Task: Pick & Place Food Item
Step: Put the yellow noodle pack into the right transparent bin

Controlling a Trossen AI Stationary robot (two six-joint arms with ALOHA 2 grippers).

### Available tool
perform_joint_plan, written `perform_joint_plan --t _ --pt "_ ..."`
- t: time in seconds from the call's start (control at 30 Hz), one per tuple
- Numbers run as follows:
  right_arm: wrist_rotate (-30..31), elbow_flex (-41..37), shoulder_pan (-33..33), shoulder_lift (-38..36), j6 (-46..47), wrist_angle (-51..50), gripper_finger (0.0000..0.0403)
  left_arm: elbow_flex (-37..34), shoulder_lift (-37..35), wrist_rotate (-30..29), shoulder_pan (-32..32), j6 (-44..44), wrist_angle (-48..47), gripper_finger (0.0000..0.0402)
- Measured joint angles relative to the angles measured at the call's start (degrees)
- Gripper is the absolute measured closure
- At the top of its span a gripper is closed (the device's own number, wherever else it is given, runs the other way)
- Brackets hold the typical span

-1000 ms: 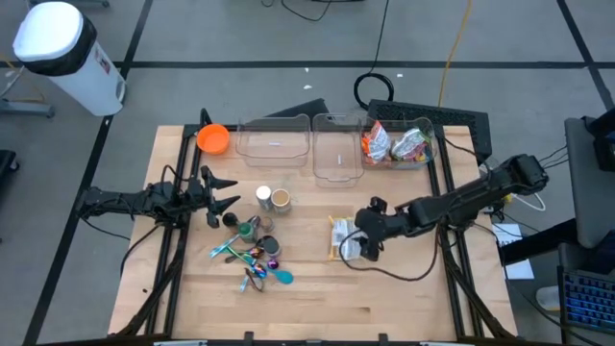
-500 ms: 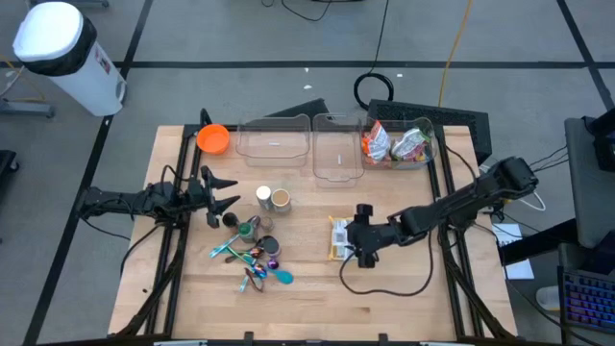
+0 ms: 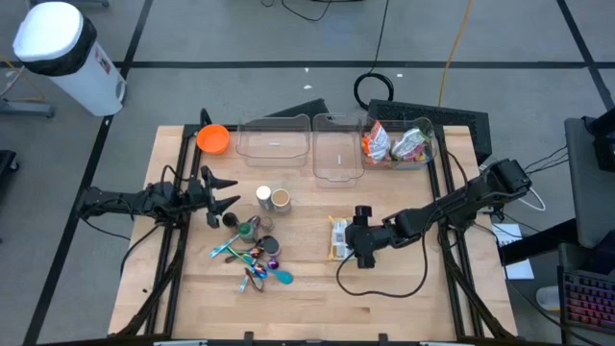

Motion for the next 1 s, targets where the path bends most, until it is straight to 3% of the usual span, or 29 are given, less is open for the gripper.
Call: perform_joint_plan --t 0.53,1.0 --pt "0.0 -2.5 0.0 0.0 0.8 1.7 0.0220 0.0 0.0 0.0 0.0 0.0 0.0 0.0174" --pt "0.1 -3.7 0.0 0.0 3.0 3.5 0.0242 0.0 0.0 0.0 0.0 0.0 0.0 0.0174"
